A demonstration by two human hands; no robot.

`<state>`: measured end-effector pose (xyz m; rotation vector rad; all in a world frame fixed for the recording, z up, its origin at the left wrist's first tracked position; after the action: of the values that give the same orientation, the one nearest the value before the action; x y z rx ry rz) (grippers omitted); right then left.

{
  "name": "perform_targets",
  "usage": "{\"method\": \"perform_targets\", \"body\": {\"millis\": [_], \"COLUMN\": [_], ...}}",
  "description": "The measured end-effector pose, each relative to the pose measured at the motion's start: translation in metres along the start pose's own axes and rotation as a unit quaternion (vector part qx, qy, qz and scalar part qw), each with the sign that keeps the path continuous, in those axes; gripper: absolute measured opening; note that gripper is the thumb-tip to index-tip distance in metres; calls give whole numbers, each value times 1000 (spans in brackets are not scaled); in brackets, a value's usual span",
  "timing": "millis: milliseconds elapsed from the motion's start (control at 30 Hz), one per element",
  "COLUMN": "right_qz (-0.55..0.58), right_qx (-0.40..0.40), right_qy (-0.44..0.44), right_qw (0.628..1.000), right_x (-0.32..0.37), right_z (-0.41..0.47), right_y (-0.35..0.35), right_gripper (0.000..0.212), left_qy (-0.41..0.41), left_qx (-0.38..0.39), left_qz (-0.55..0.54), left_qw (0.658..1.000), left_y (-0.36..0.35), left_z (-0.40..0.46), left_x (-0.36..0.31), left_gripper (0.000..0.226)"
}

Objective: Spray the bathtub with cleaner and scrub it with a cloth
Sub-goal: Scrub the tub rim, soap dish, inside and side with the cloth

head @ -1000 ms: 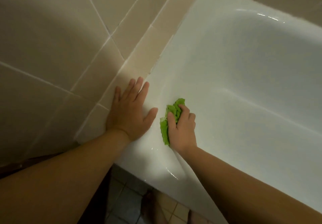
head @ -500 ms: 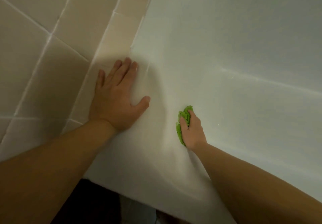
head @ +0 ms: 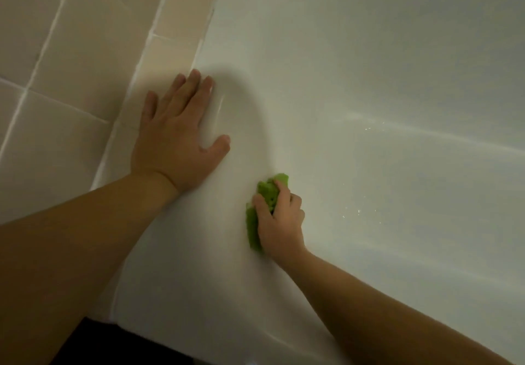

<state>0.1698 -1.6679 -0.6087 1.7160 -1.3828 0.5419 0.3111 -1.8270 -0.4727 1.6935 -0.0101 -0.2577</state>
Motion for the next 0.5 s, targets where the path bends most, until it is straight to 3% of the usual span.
{"method": "perform_targets", "body": {"millis": [100,333,500], "right_qz": [10,-66,-5], "right_qx": [-15,-4,-54], "right_qy": [58,-160,-220], "right_qw": [998,985,974], "right_x": [-9,-138,-122], "right_z": [2,64,77], "right_y": [1,24,18], "right_gripper": [49,59,50], "left_qy": [0,-10,-20], "left_qx": [0,-12,-30], "left_qz": [-5,-16,-34], "left_qw": [1000,1000,999], "left_y": [0,-3,-3], "left_z": [10,32,38], "left_x": [-3,-8,-9], "left_gripper": [93,94,91]}}
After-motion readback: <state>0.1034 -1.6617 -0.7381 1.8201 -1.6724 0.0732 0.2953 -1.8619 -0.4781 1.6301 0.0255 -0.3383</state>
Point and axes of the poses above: each hand's wrist, its own z-axis towards the middle knuckle, its own y-axis out of the back of the hand, x = y × z, the point moved 4 cm from there along z, towards the middle knuckle, and after that the axes turned 8 degrees about y, right-handed, at the moved point
